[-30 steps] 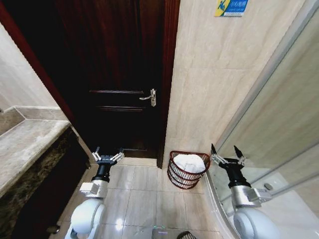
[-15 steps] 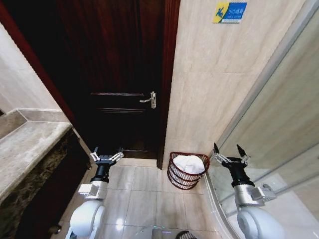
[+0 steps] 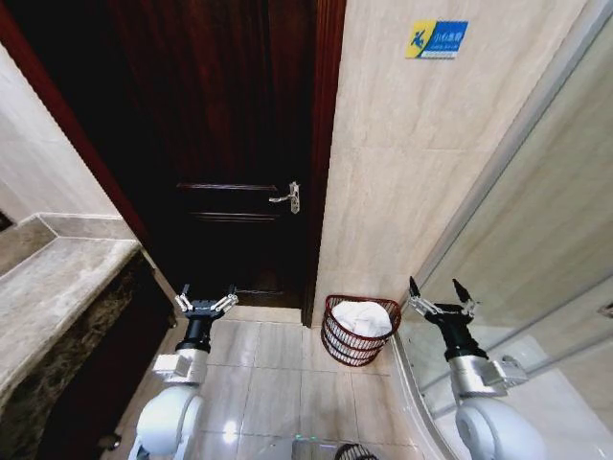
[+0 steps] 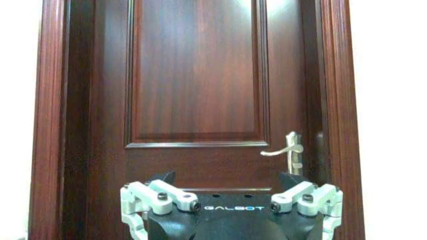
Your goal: Discard the used towel into the hamper.
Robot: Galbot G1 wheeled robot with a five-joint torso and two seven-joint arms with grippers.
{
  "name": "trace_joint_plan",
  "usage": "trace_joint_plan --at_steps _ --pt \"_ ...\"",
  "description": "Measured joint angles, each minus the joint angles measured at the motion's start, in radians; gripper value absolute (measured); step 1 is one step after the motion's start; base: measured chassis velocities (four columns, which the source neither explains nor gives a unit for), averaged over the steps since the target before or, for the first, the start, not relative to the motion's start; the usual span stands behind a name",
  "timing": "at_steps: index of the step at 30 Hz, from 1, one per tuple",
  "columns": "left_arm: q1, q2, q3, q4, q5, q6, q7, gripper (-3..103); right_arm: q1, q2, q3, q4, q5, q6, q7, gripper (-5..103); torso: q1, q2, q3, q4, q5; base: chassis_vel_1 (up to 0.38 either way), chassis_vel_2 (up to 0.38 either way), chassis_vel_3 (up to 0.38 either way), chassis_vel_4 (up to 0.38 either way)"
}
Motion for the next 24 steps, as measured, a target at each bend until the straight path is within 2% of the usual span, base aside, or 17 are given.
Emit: trace_joint_plan --at_steps 24 --pt "-0.031 0.006 0.004 0.051 -0.017 -0.005 0.018 100 0.029 0.007 -0.017 0.003 -0.029 -0.028 -0.007 100 0.062 0.135 0.073 0.0 -0.0001 0.0 0.0 0.0 0.0"
